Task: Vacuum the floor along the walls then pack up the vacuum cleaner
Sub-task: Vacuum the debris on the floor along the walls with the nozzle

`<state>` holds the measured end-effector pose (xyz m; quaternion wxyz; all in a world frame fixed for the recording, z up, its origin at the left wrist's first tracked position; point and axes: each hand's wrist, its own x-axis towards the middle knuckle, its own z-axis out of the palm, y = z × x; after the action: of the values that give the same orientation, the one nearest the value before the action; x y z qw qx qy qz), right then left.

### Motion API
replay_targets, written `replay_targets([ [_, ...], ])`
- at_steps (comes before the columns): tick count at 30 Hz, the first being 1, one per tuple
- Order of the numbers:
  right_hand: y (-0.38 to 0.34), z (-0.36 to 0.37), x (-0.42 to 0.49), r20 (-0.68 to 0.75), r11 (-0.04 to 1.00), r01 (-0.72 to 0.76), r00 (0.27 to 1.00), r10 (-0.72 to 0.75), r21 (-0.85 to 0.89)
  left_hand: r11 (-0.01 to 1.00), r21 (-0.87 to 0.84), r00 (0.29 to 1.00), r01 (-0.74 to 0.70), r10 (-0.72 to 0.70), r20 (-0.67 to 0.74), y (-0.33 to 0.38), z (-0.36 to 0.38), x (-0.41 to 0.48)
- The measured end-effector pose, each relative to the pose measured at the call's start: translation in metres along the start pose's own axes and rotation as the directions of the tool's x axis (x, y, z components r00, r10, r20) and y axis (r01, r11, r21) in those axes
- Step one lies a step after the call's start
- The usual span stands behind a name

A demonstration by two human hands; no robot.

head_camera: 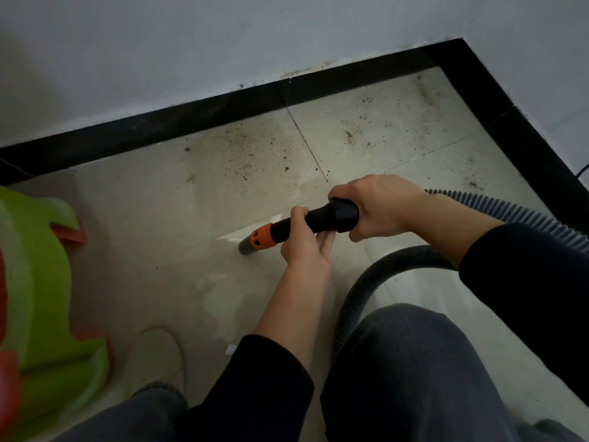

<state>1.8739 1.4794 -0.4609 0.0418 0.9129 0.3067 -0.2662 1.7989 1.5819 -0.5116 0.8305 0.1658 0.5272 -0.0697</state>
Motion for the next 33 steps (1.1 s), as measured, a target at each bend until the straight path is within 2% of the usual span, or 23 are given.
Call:
replay_targets([
  [6,-0.003,-0.001,-0.001,-0.071,0.998,-0.013,0.997,0.008,-0.068,1.000,0.031,0.998,-0.002,0.001,0.056,0.007,0.002,0.005],
  [15,-0.014,0.003,0.009,-0.209,0.983,-0.108,0.975,0.075,-0.147,0.997,0.080,0.986,-0.017,0.004,0.168,0.031,0.009,0.026],
  [33,0.019,-0.002,-0.013,-0.214,0.947,-0.285,0.944,0.250,-0.152,0.972,0.224,0.954,0.073,-0.133,0.267,0.004,0.045,0.033],
])
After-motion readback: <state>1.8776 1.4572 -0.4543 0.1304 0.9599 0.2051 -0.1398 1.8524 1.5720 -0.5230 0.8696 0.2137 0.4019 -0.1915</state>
